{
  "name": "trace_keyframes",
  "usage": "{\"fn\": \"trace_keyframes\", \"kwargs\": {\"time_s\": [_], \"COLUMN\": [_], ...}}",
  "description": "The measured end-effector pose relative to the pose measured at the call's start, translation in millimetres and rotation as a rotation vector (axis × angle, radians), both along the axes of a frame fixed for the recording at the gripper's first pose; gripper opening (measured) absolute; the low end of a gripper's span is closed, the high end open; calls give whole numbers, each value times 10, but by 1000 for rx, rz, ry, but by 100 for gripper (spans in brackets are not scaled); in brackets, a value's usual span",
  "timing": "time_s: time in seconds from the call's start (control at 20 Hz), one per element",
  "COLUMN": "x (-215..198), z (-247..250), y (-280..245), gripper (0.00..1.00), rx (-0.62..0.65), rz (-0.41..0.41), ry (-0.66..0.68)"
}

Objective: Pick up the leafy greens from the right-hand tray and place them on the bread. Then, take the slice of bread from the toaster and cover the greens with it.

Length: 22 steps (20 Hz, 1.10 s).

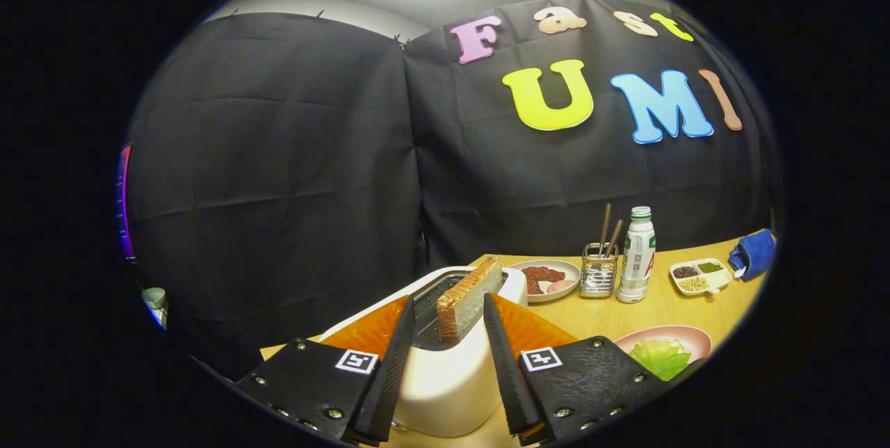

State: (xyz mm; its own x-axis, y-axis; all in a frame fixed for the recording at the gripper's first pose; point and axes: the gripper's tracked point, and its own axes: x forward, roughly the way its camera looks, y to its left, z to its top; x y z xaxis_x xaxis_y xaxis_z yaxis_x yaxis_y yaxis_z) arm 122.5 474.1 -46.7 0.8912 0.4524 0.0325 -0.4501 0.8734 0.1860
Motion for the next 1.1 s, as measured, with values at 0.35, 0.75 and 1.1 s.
{"fn": "trace_keyframes", "kwargs": {"time_s": [0.35,0.75,1.1], "x": [125,-18,-55], "z": [-50,266,717], "y": [116,-122,-712], "gripper": [23,5,5], "rx": [-27,110,239], "rz": [-2,39,-17], "ry": [-26,-51,-101]}}
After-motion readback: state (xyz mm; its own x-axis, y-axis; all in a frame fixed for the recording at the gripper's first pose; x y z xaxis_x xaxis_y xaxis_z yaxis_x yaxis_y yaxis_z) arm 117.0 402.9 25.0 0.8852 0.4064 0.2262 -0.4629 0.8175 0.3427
